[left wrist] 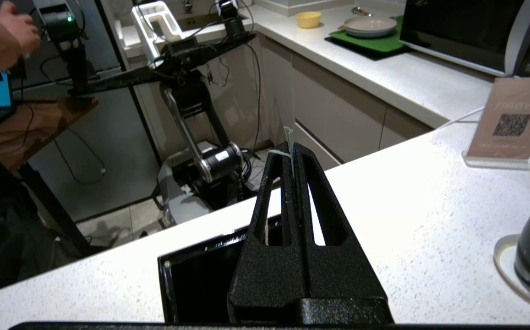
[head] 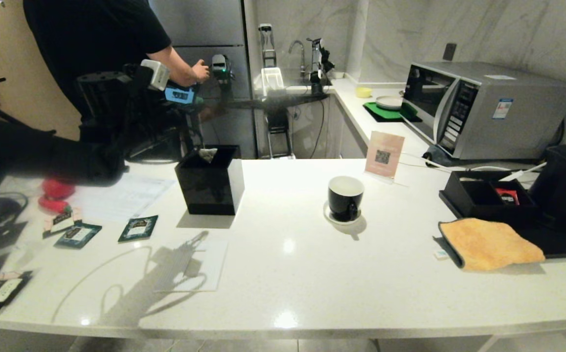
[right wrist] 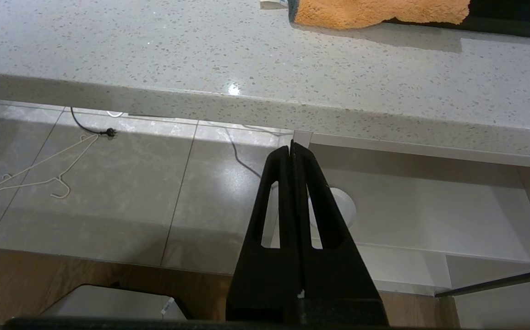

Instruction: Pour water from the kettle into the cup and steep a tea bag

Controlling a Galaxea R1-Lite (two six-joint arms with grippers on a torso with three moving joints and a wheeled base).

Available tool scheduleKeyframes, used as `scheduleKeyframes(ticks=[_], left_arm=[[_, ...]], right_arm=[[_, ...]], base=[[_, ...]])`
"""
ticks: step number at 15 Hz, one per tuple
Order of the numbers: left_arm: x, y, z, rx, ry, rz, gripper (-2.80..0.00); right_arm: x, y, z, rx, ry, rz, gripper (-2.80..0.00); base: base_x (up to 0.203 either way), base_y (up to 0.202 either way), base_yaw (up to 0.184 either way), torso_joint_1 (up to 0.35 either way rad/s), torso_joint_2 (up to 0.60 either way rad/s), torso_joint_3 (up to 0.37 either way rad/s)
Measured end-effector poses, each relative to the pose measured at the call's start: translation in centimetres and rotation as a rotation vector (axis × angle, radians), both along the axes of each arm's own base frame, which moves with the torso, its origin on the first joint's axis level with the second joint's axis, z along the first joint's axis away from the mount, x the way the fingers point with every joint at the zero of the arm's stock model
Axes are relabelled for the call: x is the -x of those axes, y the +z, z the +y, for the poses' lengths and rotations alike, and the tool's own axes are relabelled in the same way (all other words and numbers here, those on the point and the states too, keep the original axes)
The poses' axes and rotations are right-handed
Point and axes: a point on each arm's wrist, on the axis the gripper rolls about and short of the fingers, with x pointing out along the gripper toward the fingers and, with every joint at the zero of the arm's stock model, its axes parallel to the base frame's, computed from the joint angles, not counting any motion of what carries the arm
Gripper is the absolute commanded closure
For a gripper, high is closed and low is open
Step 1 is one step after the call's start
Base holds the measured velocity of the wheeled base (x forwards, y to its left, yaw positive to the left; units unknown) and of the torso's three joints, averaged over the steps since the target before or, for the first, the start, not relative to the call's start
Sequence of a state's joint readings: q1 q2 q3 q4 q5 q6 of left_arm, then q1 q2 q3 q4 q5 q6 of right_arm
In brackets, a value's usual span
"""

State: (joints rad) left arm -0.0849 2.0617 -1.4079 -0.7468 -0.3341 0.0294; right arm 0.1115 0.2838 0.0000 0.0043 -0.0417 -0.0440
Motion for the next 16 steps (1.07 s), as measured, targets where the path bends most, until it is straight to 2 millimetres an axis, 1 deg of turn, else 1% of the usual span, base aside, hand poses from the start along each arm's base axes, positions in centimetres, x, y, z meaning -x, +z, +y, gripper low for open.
scheduleKeyframes(ticks=[7, 16], left_arm=[[-0.6, -1.9, 0.4, -0.008, 0.013, 0.045, 0.00], [-1.9, -4.4, 0.3, -0.010, 0.012, 0.094, 0.00]], right_arm=[[0.0, 0.0, 0.0, 0.000, 0.000, 0.000, 0.00], [0.0, 0.0, 0.0, 0.000, 0.001, 0.000, 0.00]], base=[[0.000, 0.000, 0.000, 0.000, 0.00, 0.000], [0.000, 0.000, 0.000, 0.000, 0.00, 0.000]])
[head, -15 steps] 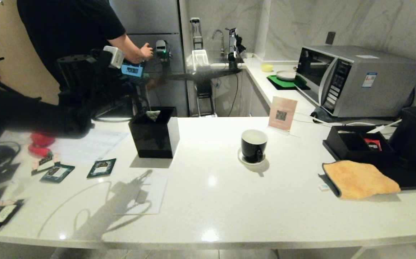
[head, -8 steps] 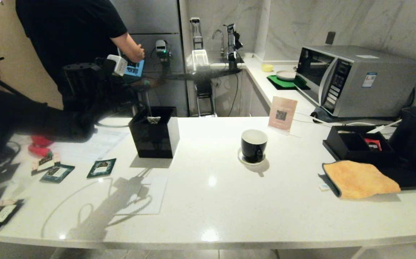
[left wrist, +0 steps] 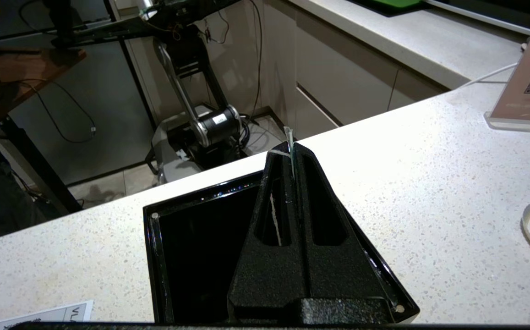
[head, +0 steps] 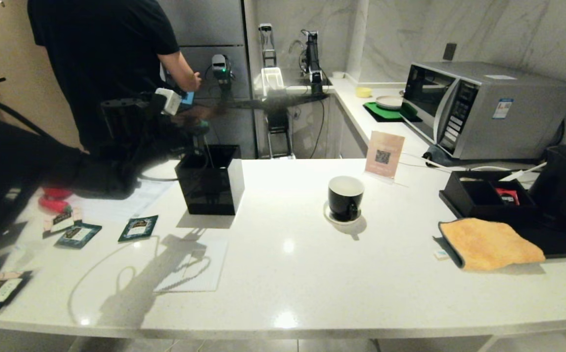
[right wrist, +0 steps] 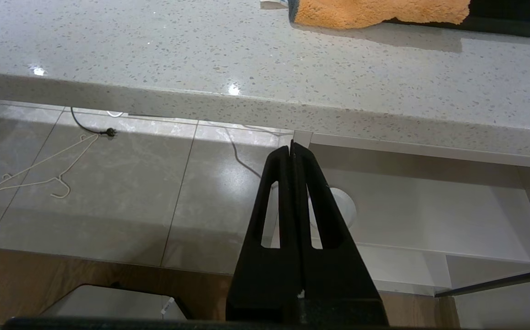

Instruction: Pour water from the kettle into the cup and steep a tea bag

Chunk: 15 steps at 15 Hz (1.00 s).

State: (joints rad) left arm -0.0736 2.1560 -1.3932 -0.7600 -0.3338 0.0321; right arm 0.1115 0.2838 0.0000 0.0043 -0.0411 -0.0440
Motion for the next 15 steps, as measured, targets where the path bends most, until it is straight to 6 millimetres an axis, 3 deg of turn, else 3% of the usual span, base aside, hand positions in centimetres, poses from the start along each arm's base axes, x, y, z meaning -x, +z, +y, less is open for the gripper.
scheduleKeyframes(ticks=[10, 11, 12, 15], left_arm=[[-0.7, -1.6, 0.0, -0.001, 0.003, 0.034, 0.00], [-0.7, -1.6, 0.0, 0.000, 0.003, 0.031, -0.83], [-0.7, -1.6, 0.0, 0.002, 0.004, 0.021, -2.80], [-0.8, -1.8, 0.0, 0.014, 0.003, 0.026, -2.80]], right_arm=[[0.0, 0.0, 0.0, 0.000, -0.001, 0.000, 0.00], [0.0, 0.0, 0.0, 0.000, -0.001, 0.000, 0.00], [0.0, 0.0, 0.0, 0.000, -0.001, 0.000, 0.00], [0.0, 0.0, 0.0, 0.000, -0.001, 0.000, 0.00]], base=[[0.000, 0.000, 0.000, 0.000, 0.00, 0.000], [0.000, 0.000, 0.000, 0.000, 0.00, 0.000], [0.000, 0.000, 0.000, 0.000, 0.00, 0.000], [0.000, 0.000, 0.000, 0.000, 0.00, 0.000]])
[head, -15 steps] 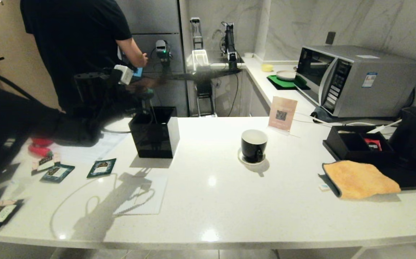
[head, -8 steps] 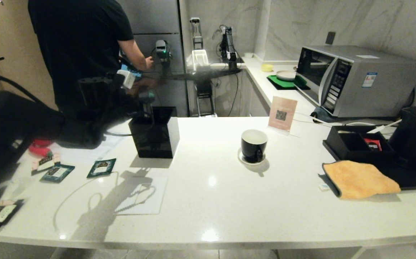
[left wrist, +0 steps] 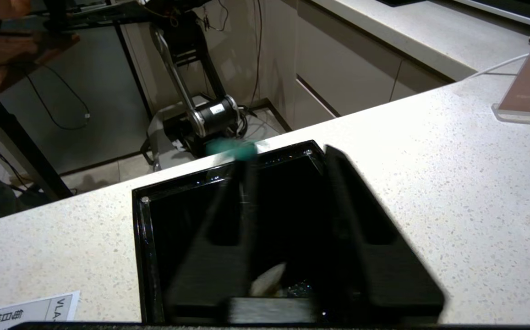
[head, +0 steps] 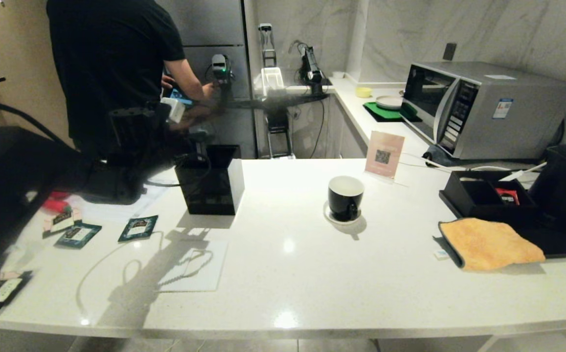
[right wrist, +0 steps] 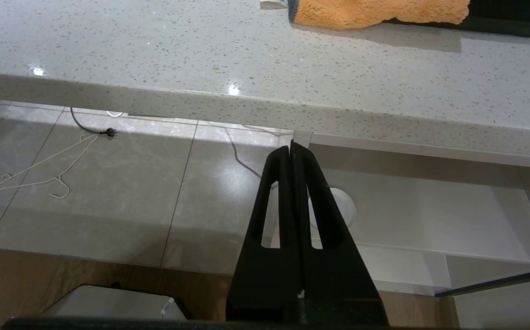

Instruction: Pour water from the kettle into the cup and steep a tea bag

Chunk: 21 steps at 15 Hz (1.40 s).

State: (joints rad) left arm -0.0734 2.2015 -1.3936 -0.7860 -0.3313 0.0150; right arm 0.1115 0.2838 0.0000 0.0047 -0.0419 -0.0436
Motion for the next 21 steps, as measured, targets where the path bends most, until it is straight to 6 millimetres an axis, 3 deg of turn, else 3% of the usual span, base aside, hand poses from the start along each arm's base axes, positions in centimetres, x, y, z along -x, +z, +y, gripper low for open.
scheduleKeyframes(ticks=[12, 21], left_arm=[[0.2, 0.2, -0.1, -0.004, -0.006, -0.002, -2.80], [1.2, 2.5, -0.4, 0.001, -0.009, -0.043, -2.80]], right_arm=[[0.0, 0.0, 0.0, 0.000, 0.000, 0.000, 0.00], [0.0, 0.0, 0.0, 0.000, 0.000, 0.000, 0.00]], base=[[0.000, 0.000, 0.000, 0.000, 0.00, 0.000], [0.000, 0.000, 0.000, 0.000, 0.00, 0.000]])
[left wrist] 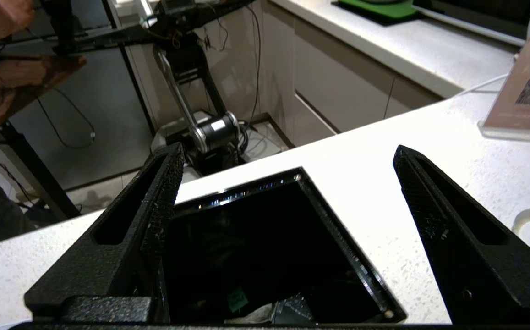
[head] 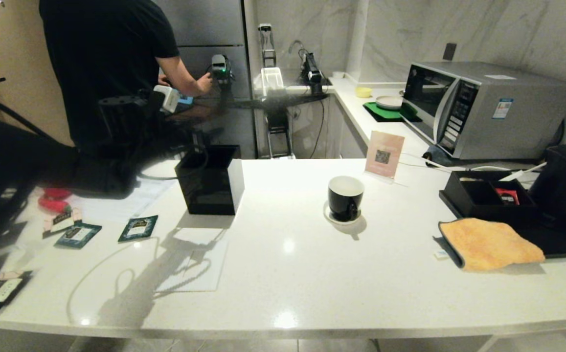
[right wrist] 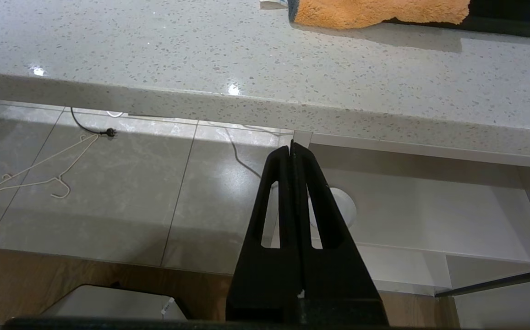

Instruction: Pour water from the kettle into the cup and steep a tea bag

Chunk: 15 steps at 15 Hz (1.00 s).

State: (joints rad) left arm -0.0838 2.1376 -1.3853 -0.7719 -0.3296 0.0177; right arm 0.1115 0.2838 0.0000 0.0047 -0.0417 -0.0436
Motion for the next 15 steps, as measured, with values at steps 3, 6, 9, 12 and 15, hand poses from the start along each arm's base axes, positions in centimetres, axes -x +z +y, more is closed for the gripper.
scheduleKeyframes(ticks=[3, 6, 9, 12, 15], left_arm=[[0.7, 1.1, -0.3, 0.003, -0.009, -0.018, -2.80], [1.8, 2.2, -0.6, 0.006, -0.006, -0.035, -2.80], [2.8, 3.4, -0.6, 0.011, 0.002, -0.057, -2.80], [3.9, 4.3, -0.5, 0.012, 0.012, -0.064, 0.00], [5.1, 5.1, -0.5, 0.009, 0.008, -0.040, 0.00]], right_arm=[[0.0, 0.0, 0.0, 0.000, 0.000, 0.000, 0.00], [0.0, 0.0, 0.0, 0.001, 0.000, 0.000, 0.00], [0.0, 0.0, 0.0, 0.000, 0.001, 0.000, 0.00], [0.0, 0.0, 0.0, 0.001, 0.000, 0.000, 0.00], [0.0, 0.0, 0.0, 0.001, 0.000, 0.000, 0.00]], base=[[0.000, 0.000, 0.000, 0.000, 0.00, 0.000], [0.000, 0.000, 0.000, 0.000, 0.00, 0.000], [0.000, 0.000, 0.000, 0.000, 0.00, 0.000], [0.000, 0.000, 0.000, 0.000, 0.00, 0.000], [0.000, 0.000, 0.000, 0.000, 0.00, 0.000]])
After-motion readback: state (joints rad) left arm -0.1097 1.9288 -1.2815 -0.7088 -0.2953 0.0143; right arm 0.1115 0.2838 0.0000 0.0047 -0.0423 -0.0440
